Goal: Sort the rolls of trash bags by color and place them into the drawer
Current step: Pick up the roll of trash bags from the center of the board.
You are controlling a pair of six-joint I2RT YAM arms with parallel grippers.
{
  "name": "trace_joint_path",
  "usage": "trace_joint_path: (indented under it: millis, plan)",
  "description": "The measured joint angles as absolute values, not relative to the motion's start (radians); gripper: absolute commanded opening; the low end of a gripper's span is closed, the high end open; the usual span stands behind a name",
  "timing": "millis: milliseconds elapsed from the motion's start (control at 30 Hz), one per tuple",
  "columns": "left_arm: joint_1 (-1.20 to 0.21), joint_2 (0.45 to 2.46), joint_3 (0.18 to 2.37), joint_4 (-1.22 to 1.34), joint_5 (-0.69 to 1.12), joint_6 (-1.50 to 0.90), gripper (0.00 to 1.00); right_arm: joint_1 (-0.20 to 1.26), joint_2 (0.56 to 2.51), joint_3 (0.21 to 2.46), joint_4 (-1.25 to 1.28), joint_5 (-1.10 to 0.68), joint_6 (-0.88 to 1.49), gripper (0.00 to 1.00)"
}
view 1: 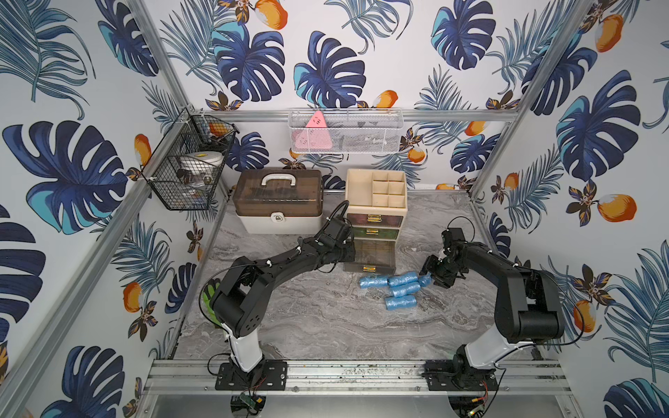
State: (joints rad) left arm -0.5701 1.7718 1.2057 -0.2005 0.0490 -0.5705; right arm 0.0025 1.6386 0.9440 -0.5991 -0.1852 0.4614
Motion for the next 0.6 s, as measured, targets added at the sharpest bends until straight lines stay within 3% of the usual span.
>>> trace_joint_path:
  millis: [200,600]
  plan:
    - [-0.570,1.699,1.160,-0.196,0.056,-0.572,0.49,0.000,1.629,0.927,-0.570,-0.188,0.462,0.28]
    - [-0.545,1.540,1.060,-0.195,0.065,-0.575,0.51,0.051,1.440,0.950,-0.567,-0.329,0.455,0.15]
